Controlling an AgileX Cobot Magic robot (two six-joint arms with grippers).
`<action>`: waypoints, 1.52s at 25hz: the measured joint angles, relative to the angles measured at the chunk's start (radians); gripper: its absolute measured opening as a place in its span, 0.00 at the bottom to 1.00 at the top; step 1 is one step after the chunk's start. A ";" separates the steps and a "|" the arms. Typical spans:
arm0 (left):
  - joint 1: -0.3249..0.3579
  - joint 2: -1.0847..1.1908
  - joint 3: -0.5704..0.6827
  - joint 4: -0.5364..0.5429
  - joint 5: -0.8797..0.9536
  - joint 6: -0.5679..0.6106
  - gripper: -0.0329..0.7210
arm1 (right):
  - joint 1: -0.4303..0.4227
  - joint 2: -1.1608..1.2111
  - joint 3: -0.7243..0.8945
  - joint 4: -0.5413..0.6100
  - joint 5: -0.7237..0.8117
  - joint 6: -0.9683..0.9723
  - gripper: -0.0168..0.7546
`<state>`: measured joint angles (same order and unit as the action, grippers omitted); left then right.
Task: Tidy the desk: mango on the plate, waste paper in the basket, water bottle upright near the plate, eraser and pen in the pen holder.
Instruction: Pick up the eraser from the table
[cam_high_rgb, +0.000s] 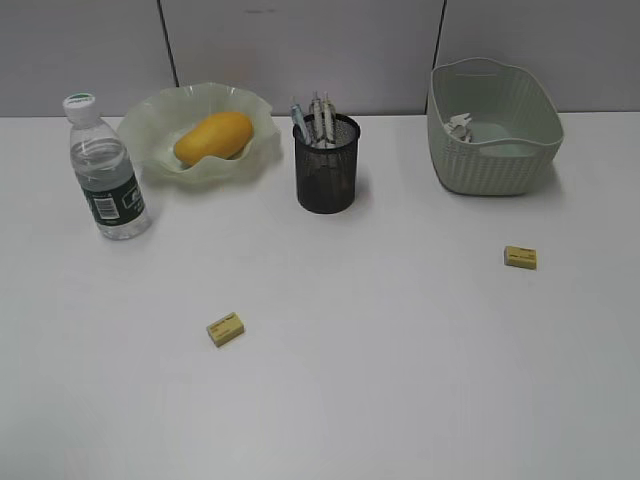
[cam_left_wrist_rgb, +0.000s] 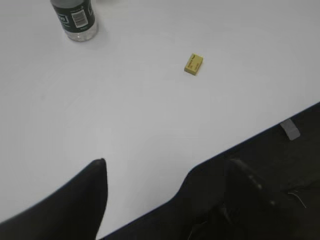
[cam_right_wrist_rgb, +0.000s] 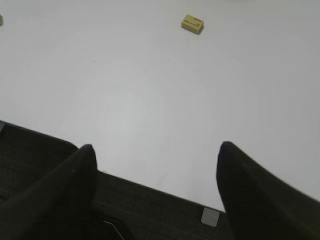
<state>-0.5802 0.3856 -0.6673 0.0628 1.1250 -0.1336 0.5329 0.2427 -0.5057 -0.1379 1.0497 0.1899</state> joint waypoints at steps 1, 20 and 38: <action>0.000 -0.027 0.010 -0.003 0.009 0.002 0.78 | 0.000 0.000 0.000 0.000 0.000 0.000 0.78; 0.000 -0.146 0.107 -0.129 0.017 0.203 0.79 | 0.000 0.260 -0.045 -0.063 0.007 0.056 0.78; 0.000 -0.146 0.129 -0.132 -0.048 0.206 0.74 | -0.074 1.154 -0.452 -0.078 -0.184 0.128 0.78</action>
<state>-0.5802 0.2396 -0.5385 -0.0694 1.0775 0.0721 0.4587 1.3966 -0.9574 -0.2160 0.8660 0.3180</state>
